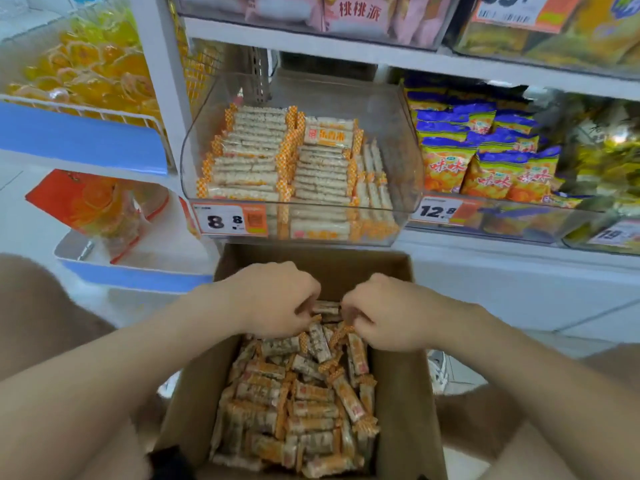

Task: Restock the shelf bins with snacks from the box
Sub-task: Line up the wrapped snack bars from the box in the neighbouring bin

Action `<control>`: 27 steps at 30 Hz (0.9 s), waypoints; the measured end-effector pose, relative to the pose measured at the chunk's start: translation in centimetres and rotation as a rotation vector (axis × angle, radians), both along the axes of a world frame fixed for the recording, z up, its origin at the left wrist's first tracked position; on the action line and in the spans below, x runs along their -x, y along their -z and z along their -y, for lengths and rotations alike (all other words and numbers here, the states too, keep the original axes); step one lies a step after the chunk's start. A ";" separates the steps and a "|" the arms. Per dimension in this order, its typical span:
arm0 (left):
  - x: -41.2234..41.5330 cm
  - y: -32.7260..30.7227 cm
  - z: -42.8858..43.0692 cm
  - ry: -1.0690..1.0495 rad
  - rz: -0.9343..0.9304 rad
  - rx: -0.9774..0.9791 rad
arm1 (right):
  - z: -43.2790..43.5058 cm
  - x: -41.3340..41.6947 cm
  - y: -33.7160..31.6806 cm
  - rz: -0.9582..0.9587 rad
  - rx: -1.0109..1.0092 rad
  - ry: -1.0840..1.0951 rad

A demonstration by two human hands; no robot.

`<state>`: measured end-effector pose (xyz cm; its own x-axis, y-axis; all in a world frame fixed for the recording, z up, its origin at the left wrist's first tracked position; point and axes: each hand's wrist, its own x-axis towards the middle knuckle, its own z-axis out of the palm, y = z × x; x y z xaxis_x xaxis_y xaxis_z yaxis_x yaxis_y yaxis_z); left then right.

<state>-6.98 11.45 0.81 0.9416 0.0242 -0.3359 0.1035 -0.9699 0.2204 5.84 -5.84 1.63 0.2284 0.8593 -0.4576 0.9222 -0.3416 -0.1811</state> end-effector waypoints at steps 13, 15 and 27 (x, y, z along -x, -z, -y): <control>-3.0 20.9 1.0 -0.185 -0.271 0.031 | 0.3 -0.4 19.9 -0.110 0.229 0.581; -3.5 22.5 1.3 -0.182 -0.239 -0.001 | 0.0 -1.3 22.4 -0.035 0.156 0.609; -8.0 28.5 0.8 -0.207 -0.221 0.167 | -1.5 -2.5 29.3 -0.166 0.173 0.648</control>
